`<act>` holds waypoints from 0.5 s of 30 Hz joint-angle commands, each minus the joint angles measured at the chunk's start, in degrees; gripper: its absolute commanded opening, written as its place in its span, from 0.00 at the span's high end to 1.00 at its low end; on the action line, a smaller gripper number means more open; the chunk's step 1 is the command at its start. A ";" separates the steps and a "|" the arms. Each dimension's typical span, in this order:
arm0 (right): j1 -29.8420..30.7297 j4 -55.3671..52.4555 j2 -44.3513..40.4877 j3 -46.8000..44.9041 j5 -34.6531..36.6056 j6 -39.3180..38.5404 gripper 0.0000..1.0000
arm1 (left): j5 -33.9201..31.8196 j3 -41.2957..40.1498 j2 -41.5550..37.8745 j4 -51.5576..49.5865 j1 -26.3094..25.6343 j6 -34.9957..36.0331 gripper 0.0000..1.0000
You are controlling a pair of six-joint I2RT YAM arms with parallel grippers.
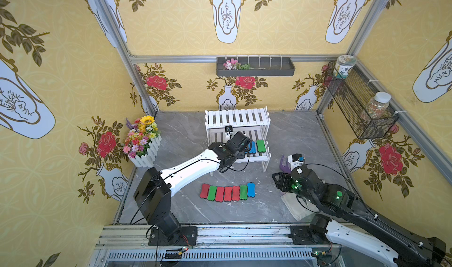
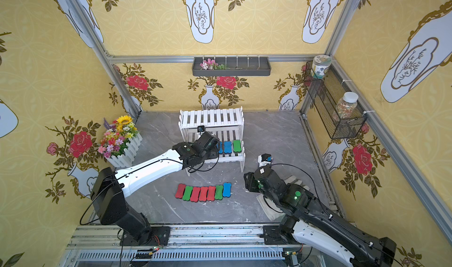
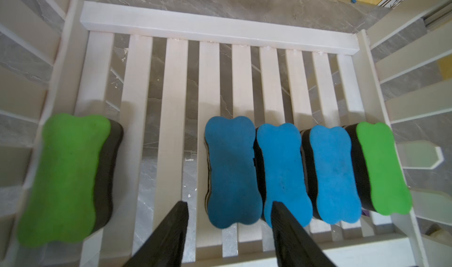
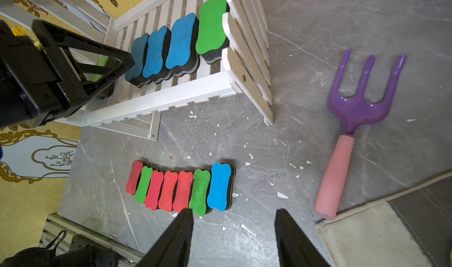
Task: Remove the whiteboard erasers from the shelf
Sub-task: Pick up the whiteboard eraser from the shelf.
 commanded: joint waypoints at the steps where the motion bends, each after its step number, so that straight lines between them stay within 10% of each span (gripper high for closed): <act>1: -0.01 -0.80 -0.81 -0.19 0.72 -0.42 0.42 | -1.69 0.28 0.97 1.95 0.45 0.10 0.40; 15: -0.15 -2.12 -2.34 -0.03 0.98 -0.49 0.42 | -0.31 1.47 3.42 3.45 1.86 0.48 0.42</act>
